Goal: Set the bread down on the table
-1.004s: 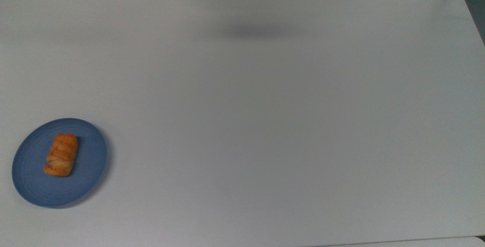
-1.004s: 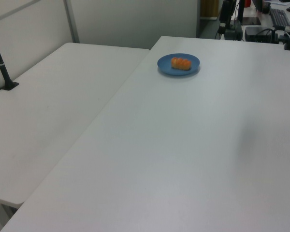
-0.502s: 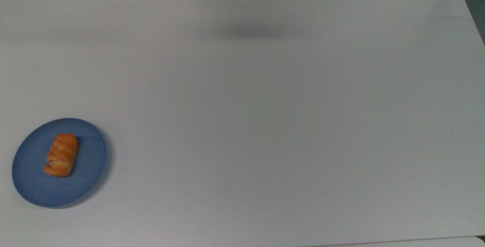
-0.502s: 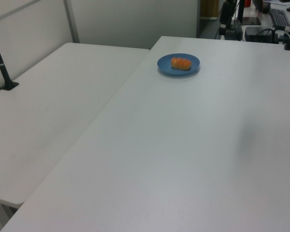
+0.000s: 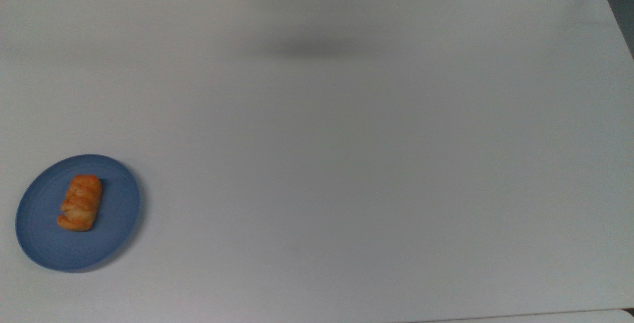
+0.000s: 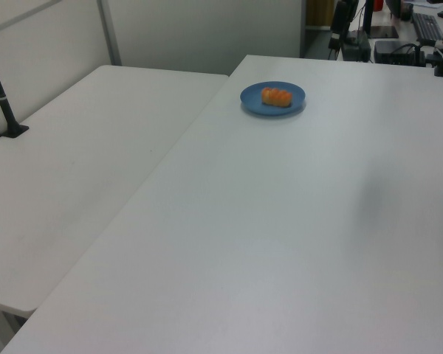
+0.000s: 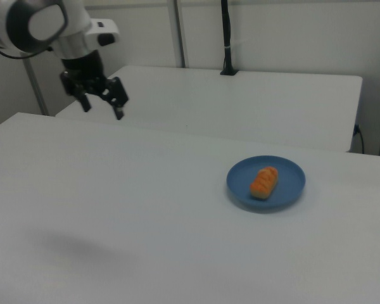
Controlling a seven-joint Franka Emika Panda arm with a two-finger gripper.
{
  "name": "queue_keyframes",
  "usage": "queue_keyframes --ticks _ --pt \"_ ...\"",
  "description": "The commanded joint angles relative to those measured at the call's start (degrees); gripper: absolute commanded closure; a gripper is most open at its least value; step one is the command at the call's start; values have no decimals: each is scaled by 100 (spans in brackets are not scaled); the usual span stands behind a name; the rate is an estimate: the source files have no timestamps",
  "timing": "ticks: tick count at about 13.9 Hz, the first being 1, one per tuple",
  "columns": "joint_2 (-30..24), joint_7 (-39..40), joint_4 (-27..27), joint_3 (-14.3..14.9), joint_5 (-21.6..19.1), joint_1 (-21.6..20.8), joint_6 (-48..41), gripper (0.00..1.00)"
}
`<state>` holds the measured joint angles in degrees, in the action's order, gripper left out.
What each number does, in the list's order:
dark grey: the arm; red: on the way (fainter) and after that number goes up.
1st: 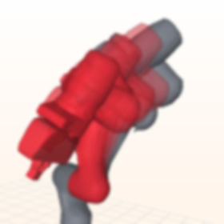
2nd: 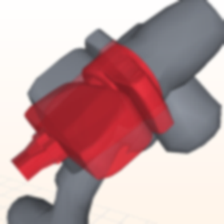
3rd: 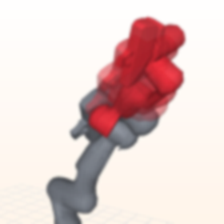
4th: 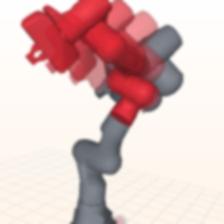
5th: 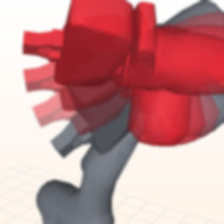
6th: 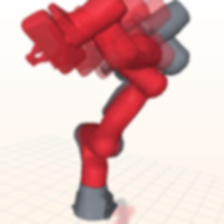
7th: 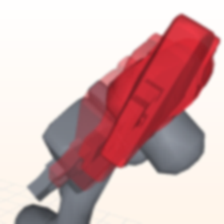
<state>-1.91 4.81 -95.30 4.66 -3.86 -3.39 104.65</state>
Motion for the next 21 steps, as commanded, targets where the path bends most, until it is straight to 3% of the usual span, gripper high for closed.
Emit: queue_keyframes --ticks 1,5,11,15,21 --pt "419 362 -24 236 34 224 1134 0" --pt "1305 635 607 281 52 760 1662 0" --pt "2791 819 1328 281 52 1341 3358 0" --pt "3819 627 1795 281 34 1473 4324 0" --pt "4743 301 1839 281 52 1543 5512 0"
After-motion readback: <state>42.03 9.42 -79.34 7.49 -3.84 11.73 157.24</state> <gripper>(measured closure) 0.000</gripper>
